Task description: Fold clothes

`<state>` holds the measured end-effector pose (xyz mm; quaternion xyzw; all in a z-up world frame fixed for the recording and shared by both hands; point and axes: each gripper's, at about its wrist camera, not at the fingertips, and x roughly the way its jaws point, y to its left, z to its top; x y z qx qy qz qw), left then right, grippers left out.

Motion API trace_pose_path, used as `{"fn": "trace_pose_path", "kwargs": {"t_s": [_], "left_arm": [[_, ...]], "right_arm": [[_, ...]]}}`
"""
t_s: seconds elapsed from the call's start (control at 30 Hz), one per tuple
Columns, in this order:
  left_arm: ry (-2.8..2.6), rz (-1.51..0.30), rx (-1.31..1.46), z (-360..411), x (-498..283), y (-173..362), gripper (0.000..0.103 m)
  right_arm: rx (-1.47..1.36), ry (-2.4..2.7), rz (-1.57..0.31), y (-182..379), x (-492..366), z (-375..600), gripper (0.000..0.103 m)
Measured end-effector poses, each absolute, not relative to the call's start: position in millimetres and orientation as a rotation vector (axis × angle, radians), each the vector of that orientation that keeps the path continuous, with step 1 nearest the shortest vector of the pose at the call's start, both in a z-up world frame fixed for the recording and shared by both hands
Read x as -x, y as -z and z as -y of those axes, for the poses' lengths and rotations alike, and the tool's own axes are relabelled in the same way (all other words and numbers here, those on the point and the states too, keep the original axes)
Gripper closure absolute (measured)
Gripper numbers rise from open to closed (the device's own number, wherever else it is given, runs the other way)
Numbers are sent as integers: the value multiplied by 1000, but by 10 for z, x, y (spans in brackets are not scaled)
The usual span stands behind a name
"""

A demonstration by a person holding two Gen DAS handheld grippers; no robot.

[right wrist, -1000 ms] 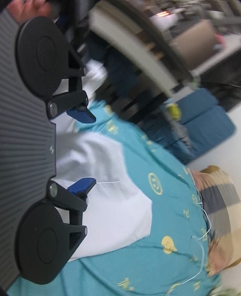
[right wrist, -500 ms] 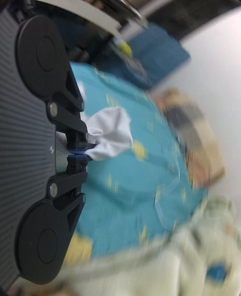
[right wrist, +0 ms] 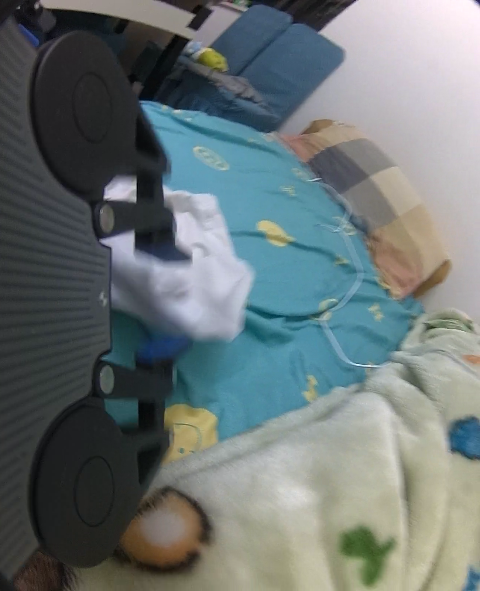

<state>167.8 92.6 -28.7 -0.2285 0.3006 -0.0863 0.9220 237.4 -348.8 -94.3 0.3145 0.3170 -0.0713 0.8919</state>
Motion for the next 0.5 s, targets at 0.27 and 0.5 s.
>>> {"fn": "trace_pose_path", "kwargs": {"t_s": [0.27,0.5], "left_arm": [[256,-730,294,-118,-2500,443,24],[160,-948,317,113,-3436,1185,25]], "right_arm": [[-619,40,-550,698,-2397,3495,28],[-648,-64,-594,806,-2552,3504,28]]}}
